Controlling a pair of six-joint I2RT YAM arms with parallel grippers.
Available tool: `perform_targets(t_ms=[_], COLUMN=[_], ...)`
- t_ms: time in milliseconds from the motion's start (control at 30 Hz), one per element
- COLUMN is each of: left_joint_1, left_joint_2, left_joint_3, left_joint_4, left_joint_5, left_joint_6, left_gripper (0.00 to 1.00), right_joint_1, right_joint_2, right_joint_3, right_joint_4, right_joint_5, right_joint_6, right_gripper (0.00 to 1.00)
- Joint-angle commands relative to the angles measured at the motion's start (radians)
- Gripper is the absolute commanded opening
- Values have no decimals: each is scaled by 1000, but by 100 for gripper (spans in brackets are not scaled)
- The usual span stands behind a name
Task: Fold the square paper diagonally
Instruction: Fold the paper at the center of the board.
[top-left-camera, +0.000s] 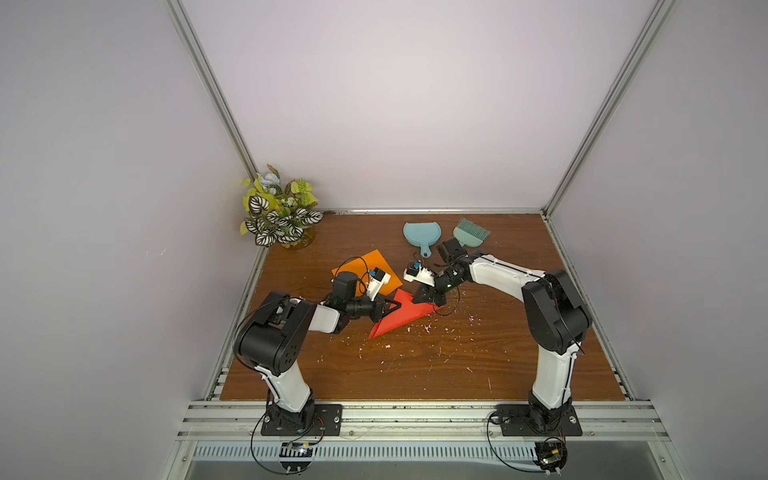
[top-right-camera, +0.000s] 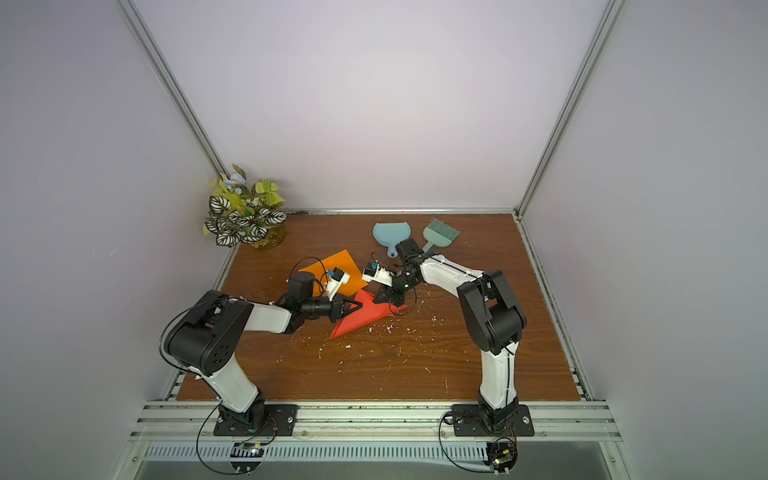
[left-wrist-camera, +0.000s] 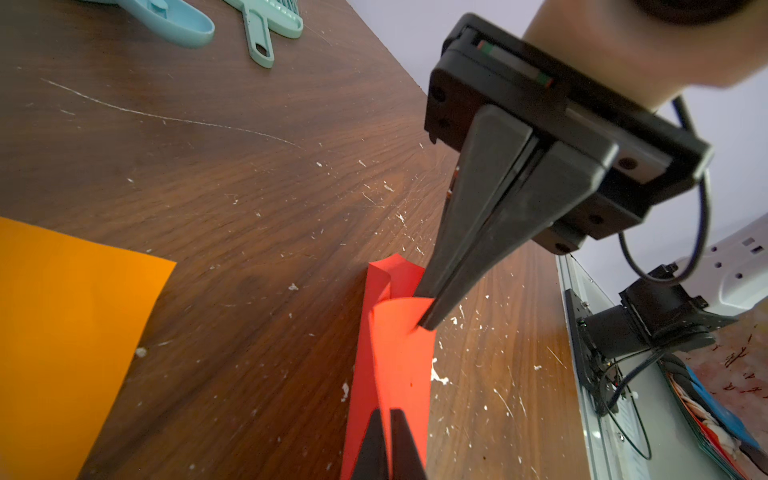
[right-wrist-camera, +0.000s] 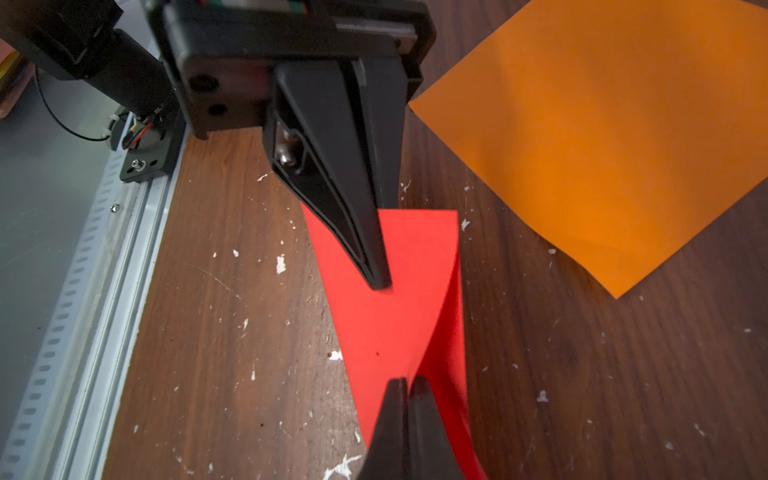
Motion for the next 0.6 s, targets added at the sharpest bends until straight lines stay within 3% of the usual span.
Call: perform_targets(t_ms=[0,67,200,400,567], left_joint_1=[-6,-7,-7,-29,-50], left_joint_2=[-6,-13,-40,-93,-123], left_joint_3=[17,14,-4,-9,27], left_joint_4=[-4,-1,37,77,2], left_joint_5=[3,4,19,62,69], left_joint_6=[14,18,12,-4,41], left_gripper=[1,1,1,1,1], right_joint_1=[-6,-17,-68,-130,-127], right_joint_2=[-3,-32,-153,-276,-249], right_joint_3=[4,-8,-84,-175,-139], right_joint_4=[0,21,127,269,250], right_joint_5=[7,18,2,-102,-185], right_joint_6=[11,19,34,36,5], right_gripper=[4,8,29,54,64])
